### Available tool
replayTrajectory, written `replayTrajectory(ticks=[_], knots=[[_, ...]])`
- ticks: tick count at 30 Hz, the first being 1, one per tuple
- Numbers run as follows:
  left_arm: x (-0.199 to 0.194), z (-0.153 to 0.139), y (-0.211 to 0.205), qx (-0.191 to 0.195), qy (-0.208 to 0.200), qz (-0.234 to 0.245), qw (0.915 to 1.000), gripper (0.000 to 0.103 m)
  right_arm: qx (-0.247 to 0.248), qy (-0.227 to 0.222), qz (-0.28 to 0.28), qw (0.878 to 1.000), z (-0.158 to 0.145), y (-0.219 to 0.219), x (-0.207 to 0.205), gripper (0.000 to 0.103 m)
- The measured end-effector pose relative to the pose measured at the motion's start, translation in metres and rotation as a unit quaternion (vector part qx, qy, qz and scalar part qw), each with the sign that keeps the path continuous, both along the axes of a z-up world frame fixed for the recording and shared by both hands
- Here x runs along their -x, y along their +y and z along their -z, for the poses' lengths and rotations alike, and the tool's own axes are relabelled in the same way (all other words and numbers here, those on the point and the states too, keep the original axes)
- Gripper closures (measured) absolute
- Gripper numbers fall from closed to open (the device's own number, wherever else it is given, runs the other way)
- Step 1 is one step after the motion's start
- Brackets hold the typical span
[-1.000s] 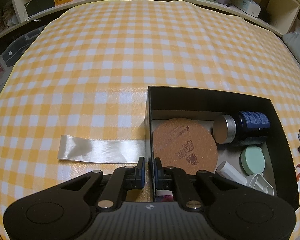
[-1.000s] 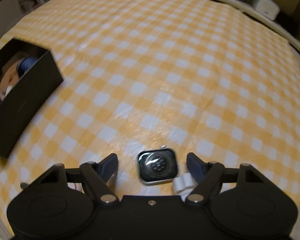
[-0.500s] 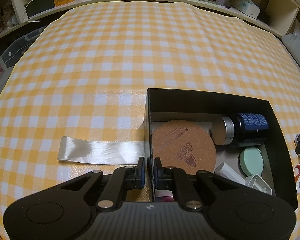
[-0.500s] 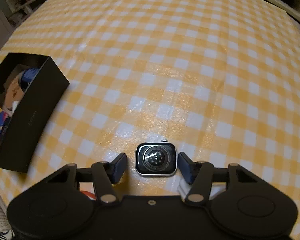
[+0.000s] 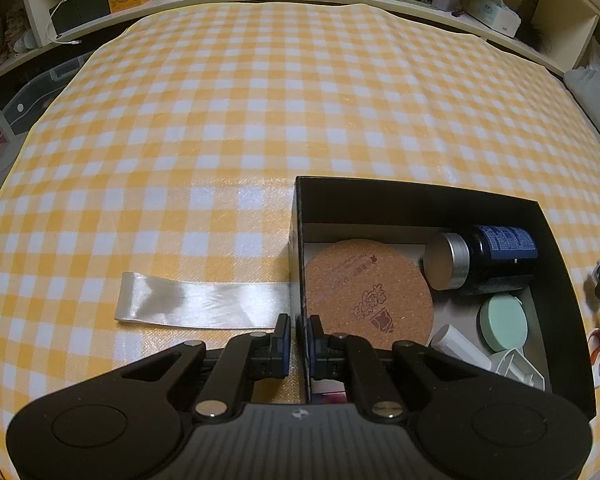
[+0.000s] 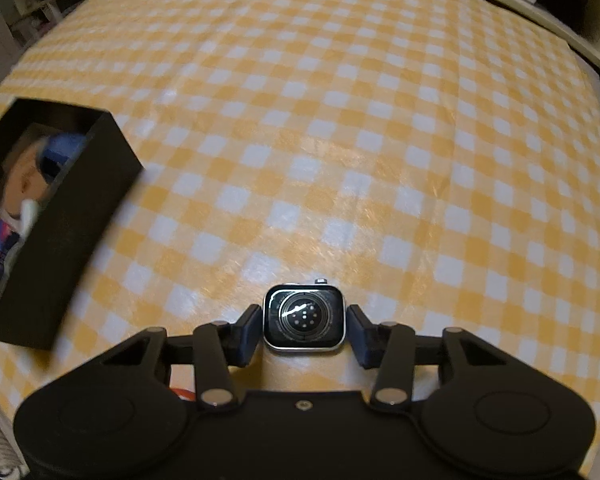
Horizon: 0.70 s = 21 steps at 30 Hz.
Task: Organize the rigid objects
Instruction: 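Move the right gripper to the smartwatch and grasp it, then carry the smartwatch into the box and release it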
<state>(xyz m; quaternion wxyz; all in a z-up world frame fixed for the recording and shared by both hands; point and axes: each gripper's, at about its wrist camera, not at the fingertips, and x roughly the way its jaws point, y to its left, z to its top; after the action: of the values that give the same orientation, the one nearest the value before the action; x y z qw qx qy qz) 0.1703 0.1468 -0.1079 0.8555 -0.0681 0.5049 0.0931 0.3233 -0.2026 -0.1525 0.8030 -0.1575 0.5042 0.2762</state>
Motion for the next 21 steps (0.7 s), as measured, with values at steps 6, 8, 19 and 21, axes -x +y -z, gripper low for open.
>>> replayTrajectory(ticks=[6, 8, 19, 21], knots=[[0.0, -0.001, 0.0, -0.001, -0.001, 0.001, 1.0, 0.096, -0.084, -0.02, -0.021, 0.996, -0.037, 0.019, 0.021, 0.056], [-0.001, -0.002, -0.001, -0.003, -0.001, 0.002, 1.0, 0.096, -0.115, -0.017, -0.03, 0.993, -0.05, 0.029, 0.032, 0.056], [-0.007, -0.007, -0.005, -0.009, -0.001, 0.005, 0.9999, 0.097, -0.195, 0.001, -0.125, 0.973, -0.073, 0.098, 0.09, 0.056], [-0.007, -0.006, -0.005, -0.009, -0.001, 0.005, 0.9999, 0.097, -0.185, 0.01, -0.136, 0.973, -0.064, 0.111, 0.094, 0.056]])
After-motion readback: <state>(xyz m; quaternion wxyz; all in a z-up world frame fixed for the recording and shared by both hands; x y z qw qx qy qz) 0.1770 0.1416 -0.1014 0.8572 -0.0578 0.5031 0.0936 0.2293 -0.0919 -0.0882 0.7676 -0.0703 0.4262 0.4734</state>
